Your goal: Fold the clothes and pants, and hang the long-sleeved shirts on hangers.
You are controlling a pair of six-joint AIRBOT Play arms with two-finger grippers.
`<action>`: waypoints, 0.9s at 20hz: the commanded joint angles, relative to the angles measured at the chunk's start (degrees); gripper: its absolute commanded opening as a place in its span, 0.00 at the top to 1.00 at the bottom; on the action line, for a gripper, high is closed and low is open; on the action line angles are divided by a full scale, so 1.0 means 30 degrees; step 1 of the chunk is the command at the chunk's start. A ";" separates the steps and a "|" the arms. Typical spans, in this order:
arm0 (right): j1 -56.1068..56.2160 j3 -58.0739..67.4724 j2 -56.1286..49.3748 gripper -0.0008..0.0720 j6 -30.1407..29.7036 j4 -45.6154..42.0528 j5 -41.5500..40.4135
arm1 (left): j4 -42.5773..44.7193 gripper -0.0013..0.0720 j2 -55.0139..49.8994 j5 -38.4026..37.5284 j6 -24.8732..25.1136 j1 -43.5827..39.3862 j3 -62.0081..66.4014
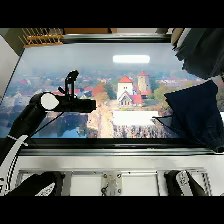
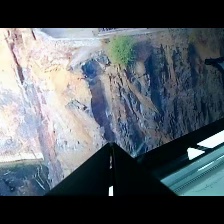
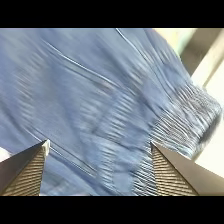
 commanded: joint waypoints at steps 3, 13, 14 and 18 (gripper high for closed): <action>0.4772 0.0991 0.2528 0.01 -0.0466 0.2820 0.0007 | -0.0007 0.96 0.0015 0.0058 0.0000 -0.0007 -0.0007; 1.5854 0.0976 0.1610 0.01 -0.0452 0.2572 0.0889 | -0.0087 0.96 0.0015 0.0066 -0.0007 -0.0007 -0.0007; 1.6021 0.0976 0.1530 0.02 -0.0452 0.2579 0.0889 | -0.0080 0.96 0.0015 0.0066 0.0000 -0.0007 -0.0007; 1.6079 0.0976 0.1494 0.53 -0.0452 0.2572 0.0882 | -0.0080 0.96 0.0015 0.0066 0.0000 -0.0007 -0.0007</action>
